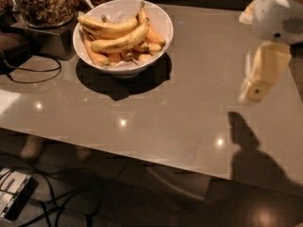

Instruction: Pick banana from white bowl

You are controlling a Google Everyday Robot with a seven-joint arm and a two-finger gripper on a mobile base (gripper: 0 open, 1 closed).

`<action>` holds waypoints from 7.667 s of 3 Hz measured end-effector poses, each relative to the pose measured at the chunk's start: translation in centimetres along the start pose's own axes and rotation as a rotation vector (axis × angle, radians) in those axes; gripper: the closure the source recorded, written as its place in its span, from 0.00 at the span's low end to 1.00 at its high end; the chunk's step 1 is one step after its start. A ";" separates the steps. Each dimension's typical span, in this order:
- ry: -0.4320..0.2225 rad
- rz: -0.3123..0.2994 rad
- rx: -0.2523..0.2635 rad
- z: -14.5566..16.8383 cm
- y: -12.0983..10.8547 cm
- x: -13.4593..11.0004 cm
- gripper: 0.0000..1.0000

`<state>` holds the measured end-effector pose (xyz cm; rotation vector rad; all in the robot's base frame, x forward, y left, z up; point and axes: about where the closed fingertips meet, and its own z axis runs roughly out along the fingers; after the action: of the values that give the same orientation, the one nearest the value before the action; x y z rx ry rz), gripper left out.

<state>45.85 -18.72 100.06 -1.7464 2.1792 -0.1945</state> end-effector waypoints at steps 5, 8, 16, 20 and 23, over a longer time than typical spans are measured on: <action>-0.040 -0.148 0.005 2.6 -7.1 -12.0 0.00; -0.114 -0.211 0.003 4.2 -9.6 -18.2 0.00; -0.062 -0.313 -0.109 13.2 -12.6 -25.6 0.45; -0.018 -0.341 -0.137 16.2 -13.1 -24.8 0.42; -0.021 -0.338 -0.133 16.2 -13.1 -24.7 1.00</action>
Offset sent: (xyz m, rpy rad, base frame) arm 0.0560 0.0765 0.0062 -0.1371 0.0151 0.0982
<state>68.15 3.75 93.42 -2.1744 1.9076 -0.1134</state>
